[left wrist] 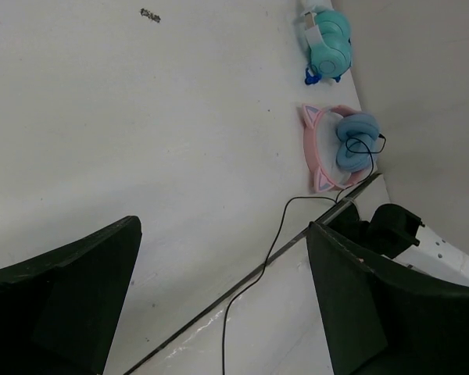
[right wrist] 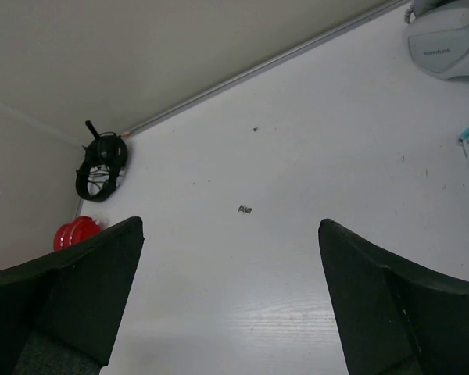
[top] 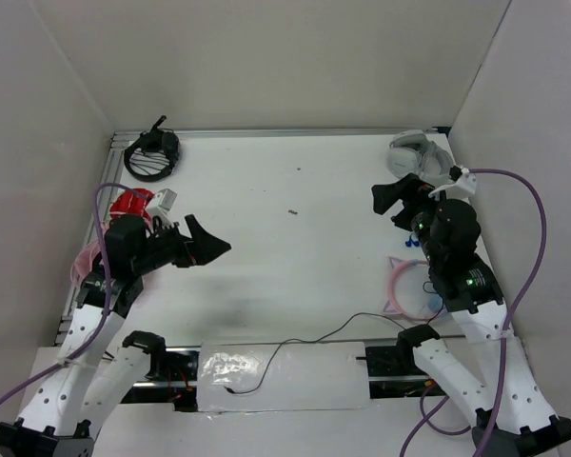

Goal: Wrap the headphones

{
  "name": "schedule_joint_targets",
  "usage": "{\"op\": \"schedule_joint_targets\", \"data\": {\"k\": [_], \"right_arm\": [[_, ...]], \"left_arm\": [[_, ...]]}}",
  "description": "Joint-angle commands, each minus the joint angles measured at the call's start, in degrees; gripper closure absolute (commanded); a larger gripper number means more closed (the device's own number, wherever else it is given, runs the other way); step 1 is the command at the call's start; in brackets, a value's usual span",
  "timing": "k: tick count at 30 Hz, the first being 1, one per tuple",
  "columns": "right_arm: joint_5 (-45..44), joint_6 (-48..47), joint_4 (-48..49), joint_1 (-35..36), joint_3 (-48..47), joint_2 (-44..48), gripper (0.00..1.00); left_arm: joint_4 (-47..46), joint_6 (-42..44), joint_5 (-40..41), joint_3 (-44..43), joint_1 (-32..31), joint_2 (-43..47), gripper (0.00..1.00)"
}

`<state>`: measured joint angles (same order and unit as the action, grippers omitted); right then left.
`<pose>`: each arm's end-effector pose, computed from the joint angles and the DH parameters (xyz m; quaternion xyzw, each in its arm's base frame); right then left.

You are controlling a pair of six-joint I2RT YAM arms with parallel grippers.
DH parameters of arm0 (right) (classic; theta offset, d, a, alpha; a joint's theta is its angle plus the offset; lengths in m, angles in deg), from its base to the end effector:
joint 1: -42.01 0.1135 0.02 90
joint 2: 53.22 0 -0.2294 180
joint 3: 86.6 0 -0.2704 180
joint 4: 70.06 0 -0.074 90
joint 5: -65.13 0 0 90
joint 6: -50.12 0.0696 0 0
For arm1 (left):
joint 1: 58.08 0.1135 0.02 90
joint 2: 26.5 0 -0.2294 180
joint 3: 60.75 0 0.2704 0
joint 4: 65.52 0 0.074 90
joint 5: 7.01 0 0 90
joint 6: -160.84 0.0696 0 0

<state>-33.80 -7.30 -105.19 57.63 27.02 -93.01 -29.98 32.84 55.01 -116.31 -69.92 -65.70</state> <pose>0.2212 0.0506 0.3601 0.1616 0.7397 0.2118 0.6179 0.2180 -0.0791 0.2901 -0.0425 0.8020 -0.4156 0.4269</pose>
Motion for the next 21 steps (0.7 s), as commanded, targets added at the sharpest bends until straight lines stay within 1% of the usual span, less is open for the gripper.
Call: {"op": "schedule_joint_targets", "data": {"k": [1, 4, 8, 9, 11, 12, 13, 14, 16, 17, 19, 20, 21], "right_arm": [[0.14, 0.99, -0.45, 0.29, -1.37, 0.5, 0.0], [-1.79, 2.84, -2.39, 0.38, -0.41, 1.03, 0.0], [-8.36, 7.23, -6.33, 0.38, 2.4, 2.87, 0.0], [-9.08, 7.76, -8.87, 0.38, 3.28, 3.49, 0.0], [-11.45, 12.4, -12.04, 0.29, 4.6, 5.59, 0.0], [-14.59, 14.86, -16.58, 0.29, 6.17, 7.52, 0.0], [-16.19, 21.15, -19.33, 0.29, 7.23, 8.58, 0.0], [-17.6, 24.17, -25.01, 0.12, 9.59, 9.72, 0.0], [-17.97, 27.96, -29.27, 0.12, 11.98, 13.5, 0.0], [-18.49, 31.81, -33.64, 0.03, 13.03, 14.64, 0.0], [-21.38, 37.18, -38.58, 0.11, 15.76, 17.55, 0.0], [-21.22, 43.12, -41.04, 0.72, 16.64, 18.95, 0.0], [-19.39, 42.31, -40.28, 0.64, 16.99, 19.57, 0.0]], "left_arm": [[-1.98, -0.68, -1.63, -0.33, -0.29, -0.52, 0.01], [-2.77, -0.15, -2.33, 0.2, -0.29, -1.32, 0.01], [-4.52, 0.12, -3.56, 1.87, -0.29, -2.11, 0.01], [-4.87, 0.29, -3.91, 2.13, -0.29, -2.2, 0.01], [-5.4, 0.64, -4.79, 2.83, -0.29, -2.63, 0.01], [-5.75, 0.82, -4.97, 3.19, -0.29, -2.72, 0.01], [-5.93, 1.08, -5.49, 3.45, -0.29, -2.81, 0.01], [-6.11, 1.08, -5.5, 4.06, -0.29, -2.99, 0.01], [-6.81, 1.35, -5.67, 4.77, -0.29, -3.25, 0.01], [-6.99, 1.43, -5.67, 5.29, -0.29, -3.34, 0.01], [-7.43, 1.78, -5.85, 5.56, -0.21, -3.86, 0.01], [-7.34, 1.87, -6.2, 5.48, -0.29, -4.3, 0.01], [-7.25, 1.96, -6.29, 5.48, -0.29, -4.48, 0.01]]}}
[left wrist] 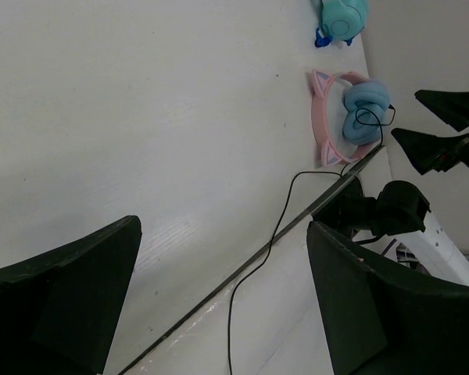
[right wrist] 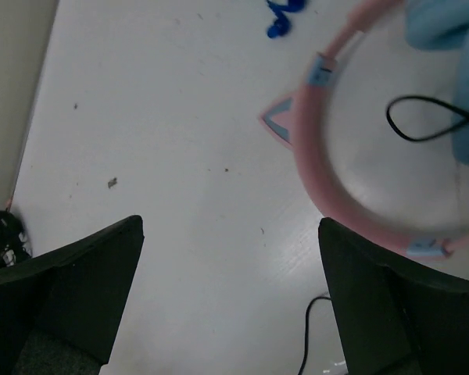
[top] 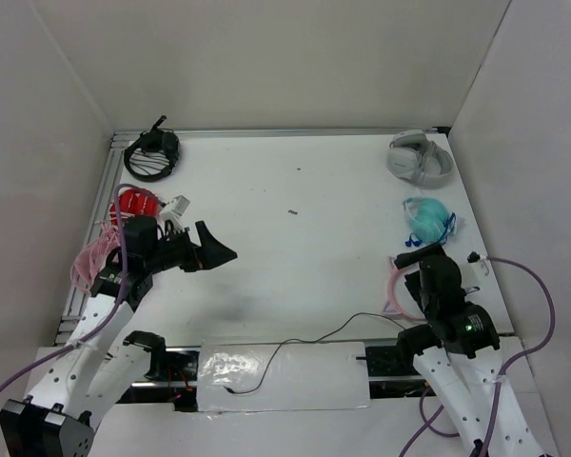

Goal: Wrap the headphones

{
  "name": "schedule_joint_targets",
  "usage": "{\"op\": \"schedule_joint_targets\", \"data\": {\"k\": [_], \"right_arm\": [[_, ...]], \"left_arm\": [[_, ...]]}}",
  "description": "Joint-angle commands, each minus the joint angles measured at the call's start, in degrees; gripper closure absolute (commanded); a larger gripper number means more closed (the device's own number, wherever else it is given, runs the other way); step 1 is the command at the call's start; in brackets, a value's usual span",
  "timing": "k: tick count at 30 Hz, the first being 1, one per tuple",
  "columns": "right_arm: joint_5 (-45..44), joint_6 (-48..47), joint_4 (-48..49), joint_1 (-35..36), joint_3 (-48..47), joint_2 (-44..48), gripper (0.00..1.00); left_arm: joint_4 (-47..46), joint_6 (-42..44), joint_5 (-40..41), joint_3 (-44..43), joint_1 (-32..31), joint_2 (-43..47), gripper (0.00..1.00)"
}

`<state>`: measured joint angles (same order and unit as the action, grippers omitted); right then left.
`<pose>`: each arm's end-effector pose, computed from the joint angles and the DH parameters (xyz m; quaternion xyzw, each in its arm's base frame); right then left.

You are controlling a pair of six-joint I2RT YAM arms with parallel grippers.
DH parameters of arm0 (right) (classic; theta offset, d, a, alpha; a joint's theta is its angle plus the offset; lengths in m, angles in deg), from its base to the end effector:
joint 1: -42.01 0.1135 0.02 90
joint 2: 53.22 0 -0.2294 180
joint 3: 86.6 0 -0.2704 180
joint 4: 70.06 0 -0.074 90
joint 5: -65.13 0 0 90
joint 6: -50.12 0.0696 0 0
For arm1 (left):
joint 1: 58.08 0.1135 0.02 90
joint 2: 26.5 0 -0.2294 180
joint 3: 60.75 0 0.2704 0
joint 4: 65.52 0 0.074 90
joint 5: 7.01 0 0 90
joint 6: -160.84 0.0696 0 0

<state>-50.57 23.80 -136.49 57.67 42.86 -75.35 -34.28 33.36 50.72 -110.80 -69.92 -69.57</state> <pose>0.1555 0.0122 0.2444 0.4456 0.7609 0.1189 0.4565 0.2292 -0.0860 0.2484 -0.0320 0.8202 -0.4297 0.3764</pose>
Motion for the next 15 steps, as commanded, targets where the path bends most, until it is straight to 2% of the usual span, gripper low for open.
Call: {"op": "schedule_joint_targets", "data": {"k": [1, 2, 3, 8, 12, 15], "right_arm": [[-1.04, 12.86, -9.58, 0.51, 0.98, 2.18, 0.0], [-0.77, 16.87, -12.2, 0.6, 0.98, 2.18, 0.0], [0.72, 17.79, -10.66, 0.6, 2.02, 2.35, 0.0], [3.36, 20.51, -11.35, 0.6, 6.95, -4.91, 0.0], [6.88, 17.89, -9.42, 0.6, 7.83, -10.56, 0.0], [7.24, 21.47, -9.15, 0.77, 8.79, -12.06, 0.0]], "left_arm": [[-3.12, 1.26, -2.01, 0.32, -0.29, -0.79, 0.01], [-3.38, 1.09, -2.44, 0.49, -0.29, -0.96, 0.01], [-3.99, 1.26, -2.62, 0.67, -0.29, -0.96, 0.01], [-5.49, 1.09, -2.09, 2.16, -0.29, -1.31, 0.01], [-4.88, 2.14, -1.75, 1.9, -0.29, -2.1, 0.01], [-4.53, 2.23, -0.52, 2.08, -0.29, -1.93, 0.01]]}}
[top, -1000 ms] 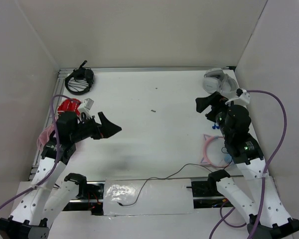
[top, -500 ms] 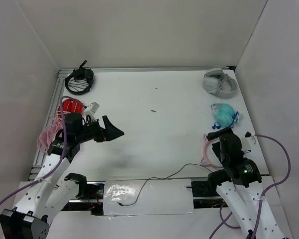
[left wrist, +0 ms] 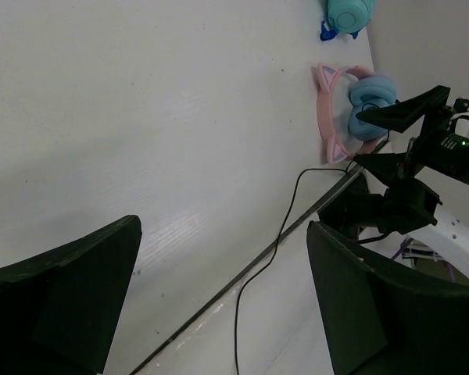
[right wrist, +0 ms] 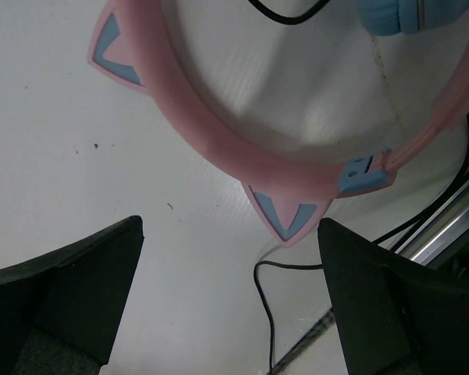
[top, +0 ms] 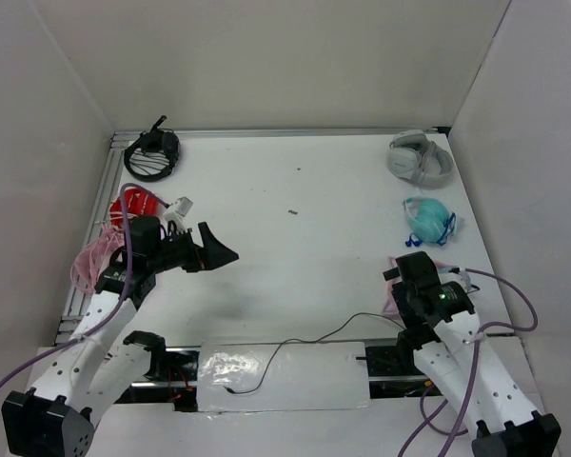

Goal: Wrap the headphones

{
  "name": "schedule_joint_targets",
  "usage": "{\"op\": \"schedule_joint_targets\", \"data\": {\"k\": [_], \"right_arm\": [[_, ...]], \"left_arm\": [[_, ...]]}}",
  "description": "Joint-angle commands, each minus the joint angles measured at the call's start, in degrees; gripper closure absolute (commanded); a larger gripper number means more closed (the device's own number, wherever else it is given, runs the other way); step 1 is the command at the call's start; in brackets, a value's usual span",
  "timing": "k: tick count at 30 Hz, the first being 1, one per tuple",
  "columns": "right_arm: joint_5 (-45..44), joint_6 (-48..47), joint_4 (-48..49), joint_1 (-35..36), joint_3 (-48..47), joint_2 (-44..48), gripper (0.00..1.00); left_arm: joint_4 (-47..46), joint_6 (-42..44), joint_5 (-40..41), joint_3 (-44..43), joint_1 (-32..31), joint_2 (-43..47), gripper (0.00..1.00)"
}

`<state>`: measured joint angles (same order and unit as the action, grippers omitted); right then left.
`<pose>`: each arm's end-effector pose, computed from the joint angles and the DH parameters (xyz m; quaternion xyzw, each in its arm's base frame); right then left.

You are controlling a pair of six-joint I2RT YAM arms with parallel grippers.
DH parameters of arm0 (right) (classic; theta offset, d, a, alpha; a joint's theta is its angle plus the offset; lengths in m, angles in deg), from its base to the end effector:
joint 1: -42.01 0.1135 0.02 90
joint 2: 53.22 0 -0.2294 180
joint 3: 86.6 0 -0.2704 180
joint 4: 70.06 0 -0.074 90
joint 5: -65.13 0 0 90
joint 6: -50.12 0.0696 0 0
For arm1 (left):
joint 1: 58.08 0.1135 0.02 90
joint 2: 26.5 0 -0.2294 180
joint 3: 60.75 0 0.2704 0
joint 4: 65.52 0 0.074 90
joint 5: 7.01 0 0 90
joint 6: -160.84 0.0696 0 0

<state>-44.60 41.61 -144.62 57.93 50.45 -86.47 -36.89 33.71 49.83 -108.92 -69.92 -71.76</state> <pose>0.1545 0.0196 0.1585 0.5520 0.7882 0.0507 0.2671 0.2347 -0.0881 0.2328 -0.0295 0.8251 -0.4312 0.3639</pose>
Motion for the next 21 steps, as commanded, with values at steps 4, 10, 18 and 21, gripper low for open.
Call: {"op": "schedule_joint_targets", "data": {"k": [4, 10, 18, 21], "right_arm": [[4.33, 6.31, -0.93, 0.51, 3.15, 0.55, 0.01], [6.38, 7.44, -1.55, 0.78, 3.06, 1.53, 0.0], [2.06, 18.96, 0.64, 0.51, 6.31, 0.12, 0.02], [0.83, 20.9, -1.1, -0.63, 5.96, -0.76, 0.02]], "left_arm": [[-2.19, 2.23, 0.39, 0.28, -0.29, 0.61, 0.01], [-4.91, 2.76, -2.6, 1.08, -0.29, 0.26, 0.01], [-6.4, 3.72, -1.27, 0.9, -0.29, -2.03, 0.01], [-7.64, 4.25, -2.6, 0.64, -0.21, -3.7, 0.01]]}}
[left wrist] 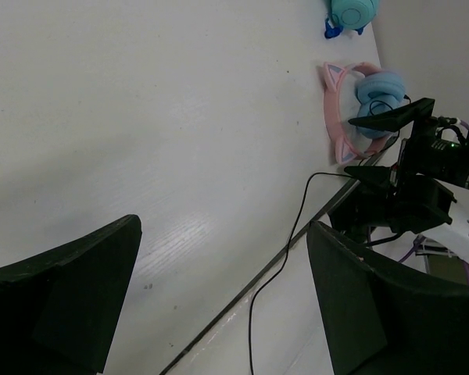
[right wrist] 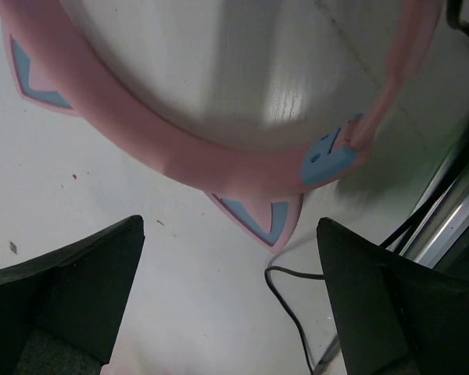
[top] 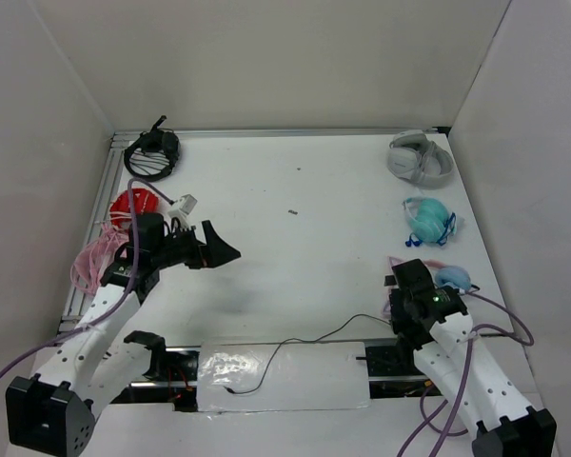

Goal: Wrap the headphones

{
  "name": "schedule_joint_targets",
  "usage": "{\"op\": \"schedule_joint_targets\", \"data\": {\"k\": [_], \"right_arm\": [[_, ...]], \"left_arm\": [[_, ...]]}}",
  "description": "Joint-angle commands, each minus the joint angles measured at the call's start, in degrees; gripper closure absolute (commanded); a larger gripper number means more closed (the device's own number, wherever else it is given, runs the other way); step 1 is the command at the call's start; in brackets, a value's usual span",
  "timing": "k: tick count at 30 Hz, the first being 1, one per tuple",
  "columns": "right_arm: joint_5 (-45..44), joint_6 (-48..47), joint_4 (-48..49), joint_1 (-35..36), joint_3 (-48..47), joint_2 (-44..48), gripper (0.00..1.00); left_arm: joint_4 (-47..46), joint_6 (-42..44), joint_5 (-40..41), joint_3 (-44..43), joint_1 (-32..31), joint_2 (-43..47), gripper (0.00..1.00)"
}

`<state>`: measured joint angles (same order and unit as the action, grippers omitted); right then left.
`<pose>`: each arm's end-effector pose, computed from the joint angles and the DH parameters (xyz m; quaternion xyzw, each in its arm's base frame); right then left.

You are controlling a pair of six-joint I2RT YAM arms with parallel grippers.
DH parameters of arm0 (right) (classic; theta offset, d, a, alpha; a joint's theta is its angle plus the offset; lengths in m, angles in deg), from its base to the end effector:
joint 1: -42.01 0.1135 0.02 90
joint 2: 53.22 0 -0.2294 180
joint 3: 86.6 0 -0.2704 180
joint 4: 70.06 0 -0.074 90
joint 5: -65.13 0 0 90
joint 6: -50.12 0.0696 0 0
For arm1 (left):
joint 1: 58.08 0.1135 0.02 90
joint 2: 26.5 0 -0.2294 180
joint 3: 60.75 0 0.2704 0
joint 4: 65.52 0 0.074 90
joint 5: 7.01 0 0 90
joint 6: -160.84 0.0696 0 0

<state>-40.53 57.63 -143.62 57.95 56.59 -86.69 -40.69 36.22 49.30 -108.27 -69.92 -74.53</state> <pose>0.1458 0.0221 0.1231 0.6552 0.7237 0.0686 0.2056 0.2428 -0.0904 0.2252 -0.0078 0.8234 -0.4269 0.3738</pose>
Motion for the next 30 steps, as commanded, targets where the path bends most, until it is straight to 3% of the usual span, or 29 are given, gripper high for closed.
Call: {"op": "schedule_joint_targets", "data": {"k": [1, 7, 10, 18, 20, 21, 24, 26, 28, 30], "right_arm": [[-4.37, 6.1, -2.63, -0.91, -0.53, -0.89, 0.02], [-7.28, 12.7, -3.26, -2.23, 1.22, 3.93, 0.03], [-7.72, 11.91, -2.21, -3.72, 2.45, 4.73, 0.11], [-2.1, 8.49, 2.81, -7.59, 3.51, -5.8, 0.22], [-1.22, 7.69, 5.08, -7.94, 3.95, -8.01, 0.35], [-0.78, 6.99, 6.75, -7.95, 4.73, -8.71, 0.49], [-1.04, 6.46, 5.54, -8.03, 3.78, -8.54, 0.66], [-1.21, 5.32, 4.57, -8.03, 3.34, -6.88, 0.89], [-1.39, 4.35, 2.91, -7.95, 3.07, -4.07, 1.0], [-1.21, 2.94, 2.11, -7.77, 3.16, -0.73, 1.0]], "left_arm": [[-4.1, 1.83, -2.08, -0.37, -0.29, -1.97, 0.01], [-5.59, 2.62, -2.88, -1.16, -0.21, -4.96, 0.01], [-5.68, 2.44, -2.08, -1.51, -0.21, -4.79, 0.01], [-4.98, 2.62, 1.34, -1.43, -0.21, -1.37, 0.01], [-4.54, 2.71, 2.4, -1.08, -0.21, -0.32, 0.01], [-4.37, 2.62, 2.84, -0.9, -0.21, 0.13, 0.01], [-4.01, 2.44, 4.6, -0.72, -0.21, 0.39, 0.01], [-3.84, 2.44, 4.6, -0.98, -0.21, -0.13, 0.01], [-3.66, 2.62, 4.25, -1.34, -0.21, -0.66, 0.01], [-3.57, 2.62, 3.29, -1.6, -0.12, -1.27, 0.01]]}}
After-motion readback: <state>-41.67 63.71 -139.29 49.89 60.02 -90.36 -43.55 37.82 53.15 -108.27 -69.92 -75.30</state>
